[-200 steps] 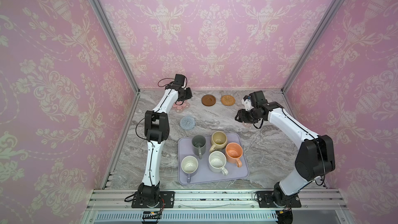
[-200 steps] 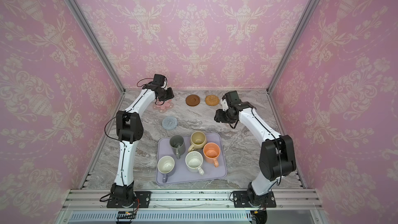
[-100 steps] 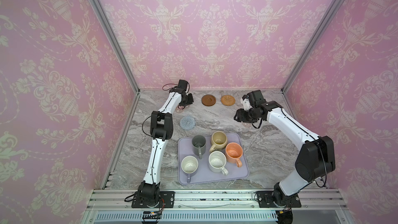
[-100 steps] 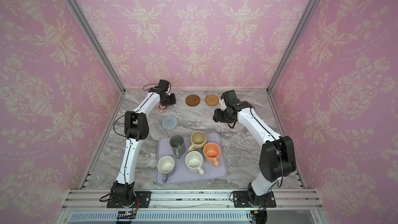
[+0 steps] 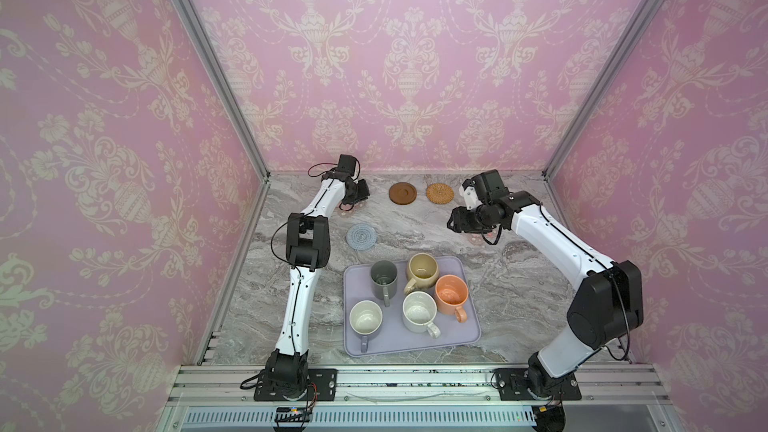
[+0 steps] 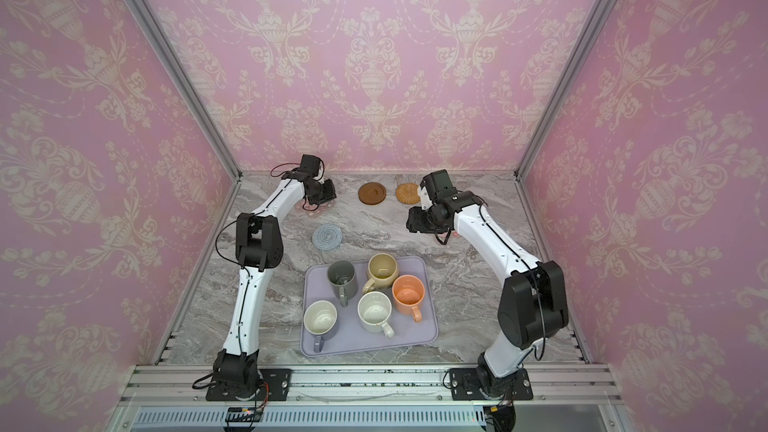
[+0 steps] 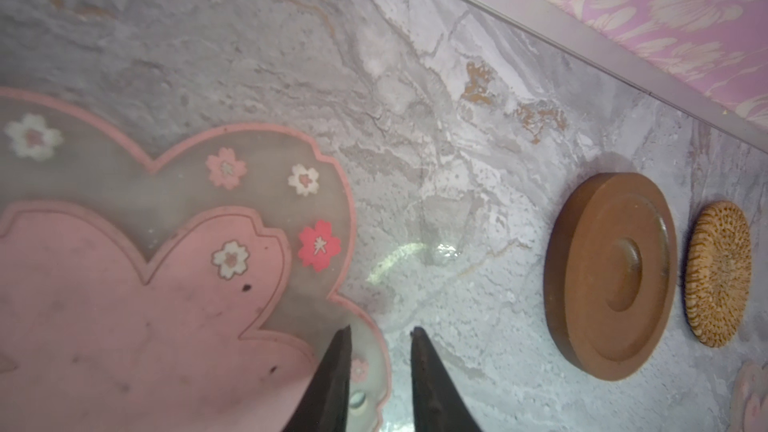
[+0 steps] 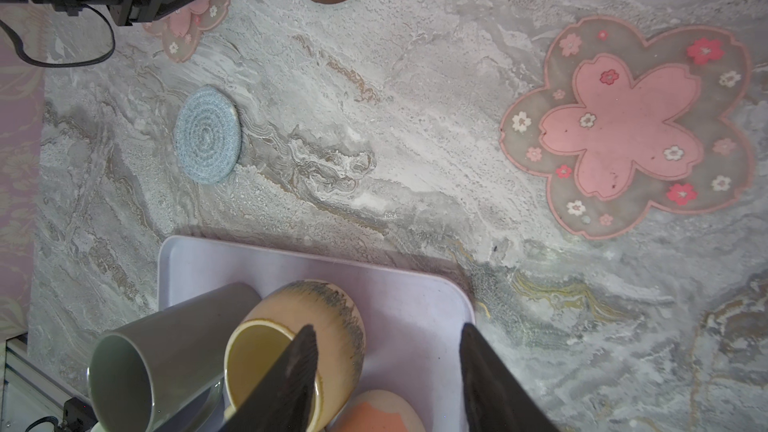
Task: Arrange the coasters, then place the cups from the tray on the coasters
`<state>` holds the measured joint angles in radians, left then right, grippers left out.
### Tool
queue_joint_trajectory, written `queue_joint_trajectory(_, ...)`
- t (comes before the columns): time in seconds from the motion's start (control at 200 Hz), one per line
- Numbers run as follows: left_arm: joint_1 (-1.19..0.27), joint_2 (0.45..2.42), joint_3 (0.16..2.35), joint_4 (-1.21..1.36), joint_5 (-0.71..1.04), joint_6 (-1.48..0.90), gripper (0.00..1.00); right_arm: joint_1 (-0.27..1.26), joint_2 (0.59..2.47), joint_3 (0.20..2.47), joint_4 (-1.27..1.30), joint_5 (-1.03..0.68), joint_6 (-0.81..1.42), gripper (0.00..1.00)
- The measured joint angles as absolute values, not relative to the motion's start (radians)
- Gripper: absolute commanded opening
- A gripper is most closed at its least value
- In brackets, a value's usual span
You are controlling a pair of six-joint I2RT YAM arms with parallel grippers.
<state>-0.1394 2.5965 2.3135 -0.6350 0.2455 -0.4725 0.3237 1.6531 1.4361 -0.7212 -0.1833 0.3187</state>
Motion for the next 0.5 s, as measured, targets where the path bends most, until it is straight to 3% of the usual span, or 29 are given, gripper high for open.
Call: queue_joint_trajectory(0.5, -0.139, 2.576, 2.259, -0.495, 0.282, -0.536, 0.27, 0.344, 1.686, 1.441, -0.723, -0.183, 0.319, 0.57)
